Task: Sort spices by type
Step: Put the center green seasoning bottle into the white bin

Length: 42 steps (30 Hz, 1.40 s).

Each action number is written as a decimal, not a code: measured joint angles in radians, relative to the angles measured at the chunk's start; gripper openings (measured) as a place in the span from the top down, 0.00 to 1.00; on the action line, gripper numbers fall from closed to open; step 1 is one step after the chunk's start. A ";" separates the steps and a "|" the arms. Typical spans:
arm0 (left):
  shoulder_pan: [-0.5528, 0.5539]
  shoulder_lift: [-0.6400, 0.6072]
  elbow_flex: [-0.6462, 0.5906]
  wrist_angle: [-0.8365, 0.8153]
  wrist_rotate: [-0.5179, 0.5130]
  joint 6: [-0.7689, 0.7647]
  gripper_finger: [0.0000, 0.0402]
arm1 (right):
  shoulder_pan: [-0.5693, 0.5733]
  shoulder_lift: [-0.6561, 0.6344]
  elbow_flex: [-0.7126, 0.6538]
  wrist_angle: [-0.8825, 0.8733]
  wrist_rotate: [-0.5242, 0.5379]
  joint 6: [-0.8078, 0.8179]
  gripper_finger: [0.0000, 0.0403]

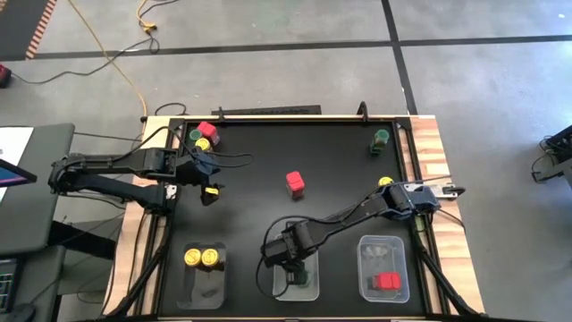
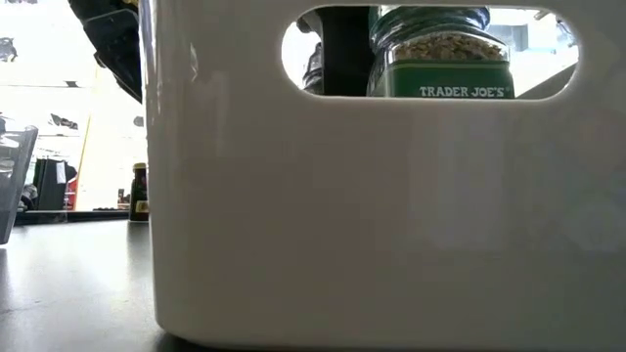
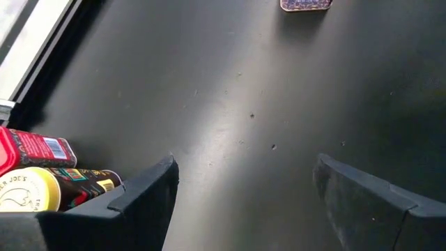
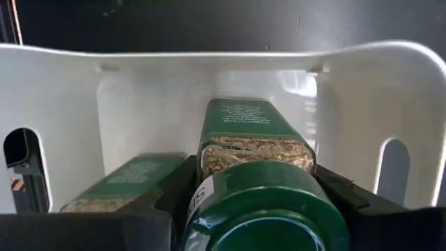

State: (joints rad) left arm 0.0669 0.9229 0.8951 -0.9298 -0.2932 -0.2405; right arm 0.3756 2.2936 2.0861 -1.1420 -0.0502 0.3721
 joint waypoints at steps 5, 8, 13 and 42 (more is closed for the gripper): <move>0.000 0.000 0.000 0.000 0.000 0.000 0.20 | 0.000 0.000 0.000 0.027 0.000 -0.027 0.47; 0.000 0.000 0.000 0.000 0.000 0.000 0.20 | 0.000 0.000 0.000 0.033 0.000 -0.033 0.47; 0.000 0.000 0.000 0.000 0.000 0.000 0.20 | 0.000 0.000 0.000 0.036 0.000 -0.033 0.35; 0.000 0.000 0.000 0.000 0.000 -0.006 0.20 | 0.004 -0.066 0.003 0.070 -0.002 -0.040 0.29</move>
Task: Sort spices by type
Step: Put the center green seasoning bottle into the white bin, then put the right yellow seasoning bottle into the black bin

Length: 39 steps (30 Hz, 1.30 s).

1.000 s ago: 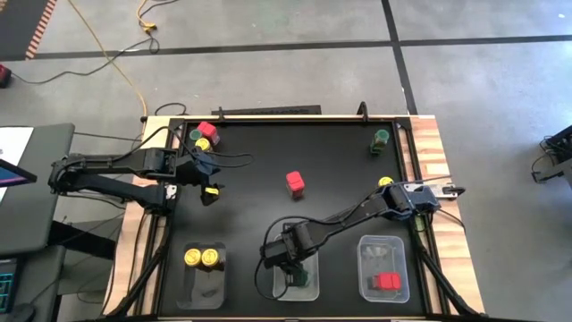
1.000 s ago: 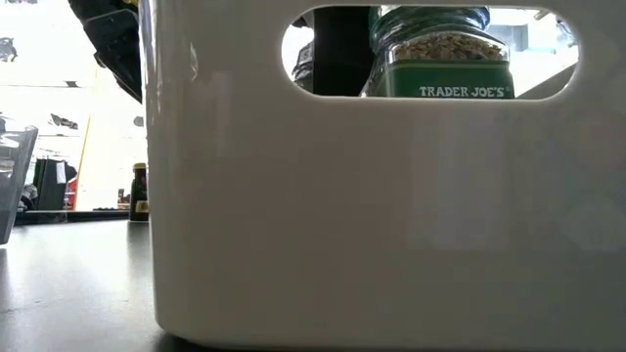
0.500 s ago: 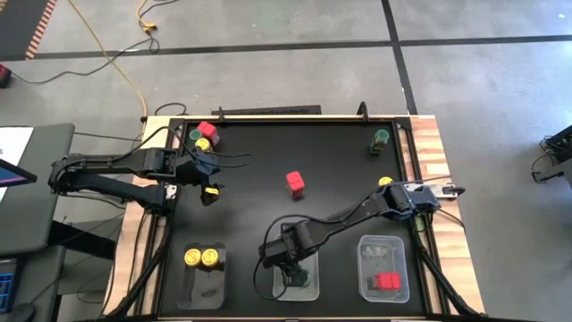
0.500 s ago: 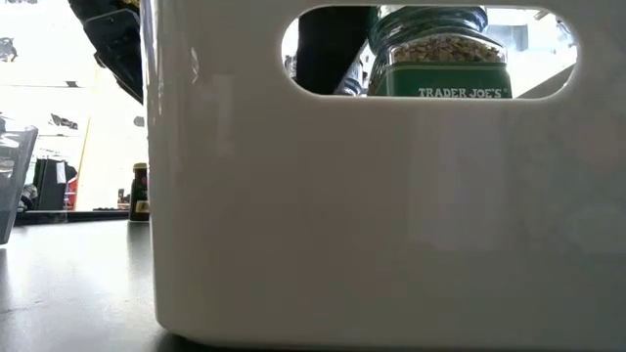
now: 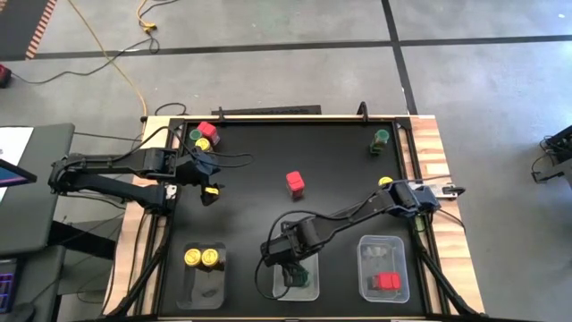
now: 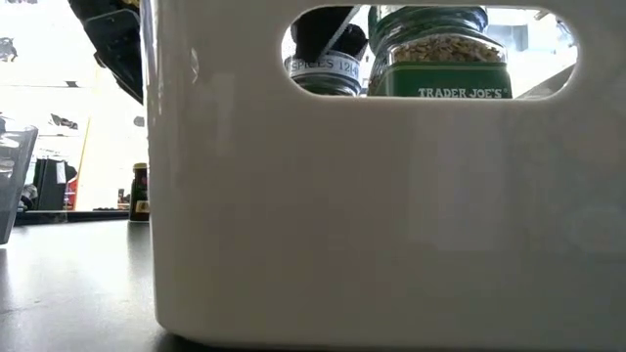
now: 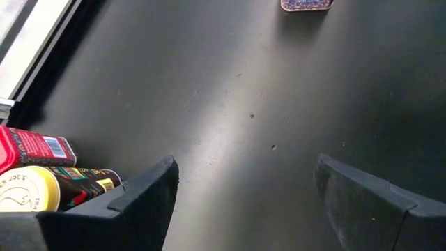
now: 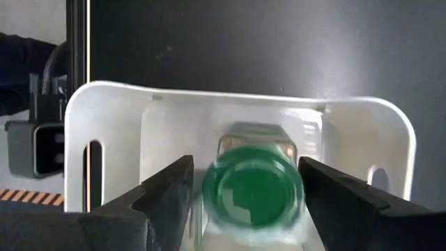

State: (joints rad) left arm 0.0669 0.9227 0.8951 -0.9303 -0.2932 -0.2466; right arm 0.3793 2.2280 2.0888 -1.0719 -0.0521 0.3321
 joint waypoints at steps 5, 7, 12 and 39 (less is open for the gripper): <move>0.000 0.000 0.000 -0.001 0.000 -0.010 0.20 | -0.001 -0.046 0.001 0.010 0.002 0.008 0.29; 0.000 0.000 0.000 -0.002 0.000 -0.012 0.20 | -0.001 -0.073 0.001 0.006 0.050 0.025 0.29; 0.000 0.000 0.000 -0.003 0.000 -0.031 0.20 | 0.009 -0.157 0.001 -0.018 0.216 0.037 0.29; 0.000 0.000 0.000 0.013 0.000 -0.195 0.20 | 0.395 -0.744 -0.864 0.154 0.779 0.891 0.31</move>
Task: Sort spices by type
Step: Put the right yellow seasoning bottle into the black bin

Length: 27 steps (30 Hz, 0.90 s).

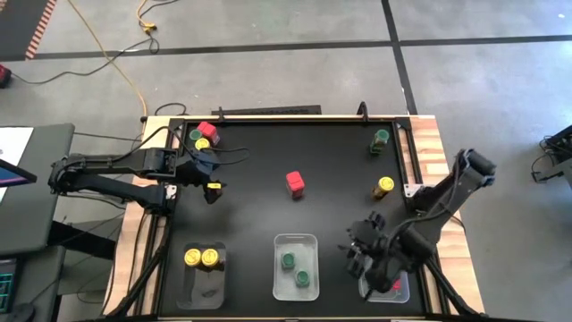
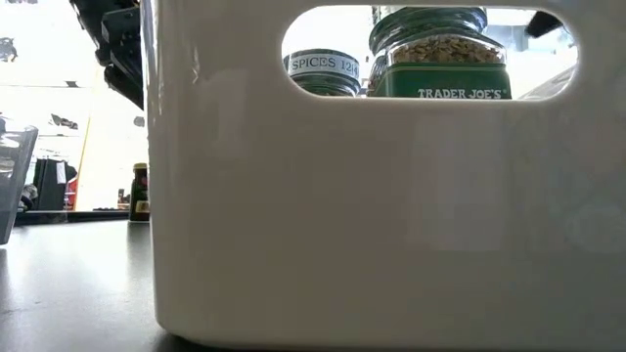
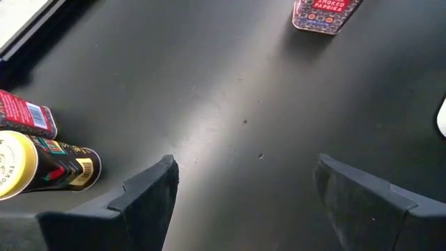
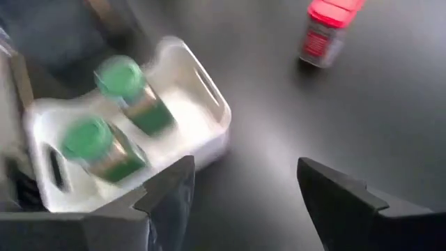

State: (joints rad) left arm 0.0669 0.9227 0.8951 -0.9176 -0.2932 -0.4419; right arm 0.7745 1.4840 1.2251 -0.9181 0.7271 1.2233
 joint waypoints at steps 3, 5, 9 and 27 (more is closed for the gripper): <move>0.000 0.000 0.000 0.000 0.000 0.000 0.20 | -0.037 -0.090 -0.164 0.272 0.015 -0.087 0.31; 0.000 0.000 0.000 0.002 0.000 0.000 0.20 | -0.074 -0.147 -0.253 0.432 0.017 -0.167 0.31; 0.000 0.000 0.000 0.019 0.000 0.000 0.20 | -0.169 -0.253 -0.385 0.641 -0.012 -0.321 0.31; 0.014 0.060 0.000 0.152 -0.101 0.106 0.20 | -0.984 -0.506 -0.529 0.827 -0.587 -0.773 0.31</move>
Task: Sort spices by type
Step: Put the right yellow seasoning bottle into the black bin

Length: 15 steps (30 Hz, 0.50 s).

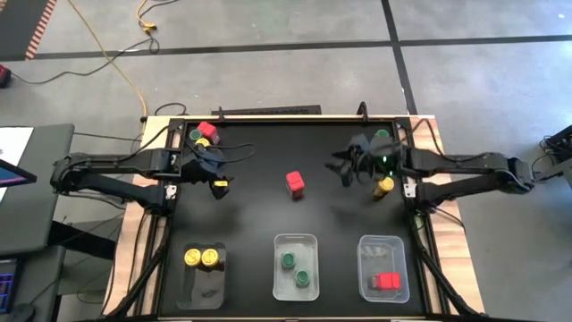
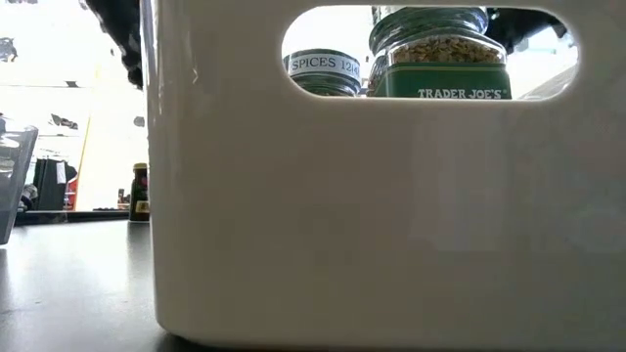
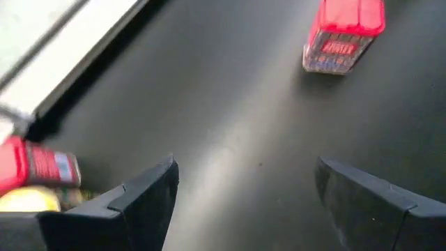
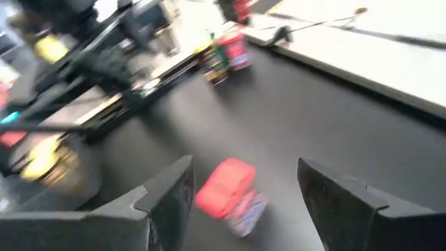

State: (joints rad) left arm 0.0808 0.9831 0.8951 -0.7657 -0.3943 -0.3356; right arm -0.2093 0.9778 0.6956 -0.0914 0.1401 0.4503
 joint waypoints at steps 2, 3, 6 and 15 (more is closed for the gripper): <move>0.015 0.023 0.000 0.051 -0.001 0.064 0.20 | -0.060 -0.003 0.000 -0.002 -0.001 0.011 0.31; 0.025 0.034 0.000 0.067 -0.001 0.101 0.20 | -0.086 -0.003 0.000 -0.002 -0.001 0.026 0.31; 0.064 0.066 0.000 0.107 0.000 0.184 0.20 | -0.147 0.000 0.000 -0.005 -0.004 0.093 0.31; 0.187 0.081 0.000 0.146 0.079 0.276 0.20 | -0.174 0.078 0.000 0.052 -0.014 0.053 0.31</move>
State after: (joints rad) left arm 0.2676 1.0638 0.8951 -0.6200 -0.3150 -0.0597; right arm -0.3837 1.0554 0.6956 -0.0396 0.1263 0.5031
